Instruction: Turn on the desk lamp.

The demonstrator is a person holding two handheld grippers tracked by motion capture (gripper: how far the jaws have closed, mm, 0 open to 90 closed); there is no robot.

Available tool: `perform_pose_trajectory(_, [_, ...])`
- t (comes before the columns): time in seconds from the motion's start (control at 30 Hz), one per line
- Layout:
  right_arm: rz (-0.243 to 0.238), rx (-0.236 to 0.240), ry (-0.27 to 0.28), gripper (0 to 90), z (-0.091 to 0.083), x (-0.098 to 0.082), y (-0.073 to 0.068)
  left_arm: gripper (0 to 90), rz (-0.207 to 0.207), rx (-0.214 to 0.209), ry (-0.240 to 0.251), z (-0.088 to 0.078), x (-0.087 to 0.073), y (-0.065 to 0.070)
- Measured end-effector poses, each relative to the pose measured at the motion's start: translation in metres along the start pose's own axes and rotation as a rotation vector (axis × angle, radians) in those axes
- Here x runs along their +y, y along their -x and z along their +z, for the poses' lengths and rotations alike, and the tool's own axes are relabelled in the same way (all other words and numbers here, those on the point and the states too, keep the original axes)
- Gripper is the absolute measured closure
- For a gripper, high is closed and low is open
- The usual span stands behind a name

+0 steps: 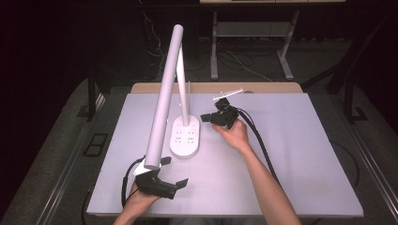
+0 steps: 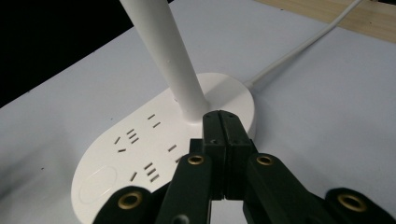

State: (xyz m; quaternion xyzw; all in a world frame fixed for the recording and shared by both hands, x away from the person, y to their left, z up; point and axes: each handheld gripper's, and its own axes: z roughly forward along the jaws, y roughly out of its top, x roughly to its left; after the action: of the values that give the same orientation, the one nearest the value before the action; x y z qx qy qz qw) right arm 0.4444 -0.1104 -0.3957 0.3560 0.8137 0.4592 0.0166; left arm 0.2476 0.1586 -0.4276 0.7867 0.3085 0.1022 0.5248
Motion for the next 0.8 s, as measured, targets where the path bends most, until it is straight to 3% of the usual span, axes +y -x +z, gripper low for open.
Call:
perform_pose_trajectory(0.17, [-0.011, 0.001, 0.008, 89.5, -0.020, -0.002, -0.001, 0.0, 0.000, -0.001, -0.003, 0.000, 0.000, 0.000])
perform_pose_trajectory(0.23, [-0.014, 0.003, 0.013, 81.3, -0.027, -0.003, -0.001, 0.0, -0.001, -0.001, -0.002, 0.001, 0.000, 0.000])
perform_pose_trajectory(0.27, [-0.014, 0.003, 0.013, 81.3, -0.027, -0.003, -0.001, 0.0, -0.001, -0.001, -0.002, 0.001, 0.000, 0.000])
perform_pose_trajectory(0.33, [-0.016, -0.007, 0.008, 67.6, -0.039, -0.005, -0.001, 0.0, 0.003, 0.000, -0.007, 0.001, 0.000, 0.000])
perform_pose_trajectory(0.53, [-0.008, -0.011, 0.015, 42.4, -0.064, -0.013, -0.003, 0.0, 0.000, 0.000, -0.009, 0.001, 0.000, 0.000])
perform_pose_trajectory(0.73, [-0.018, -0.064, 0.005, 11.0, -0.085, -0.027, -0.010, 0.0, 0.000, -0.001, -0.009, 0.002, 0.000, 0.000])
perform_pose_trajectory(0.8, [-0.020, -0.081, 0.003, 10.0, -0.089, -0.029, -0.011, 0.0, 0.001, -0.003, -0.011, 0.002, 0.000, 0.000])
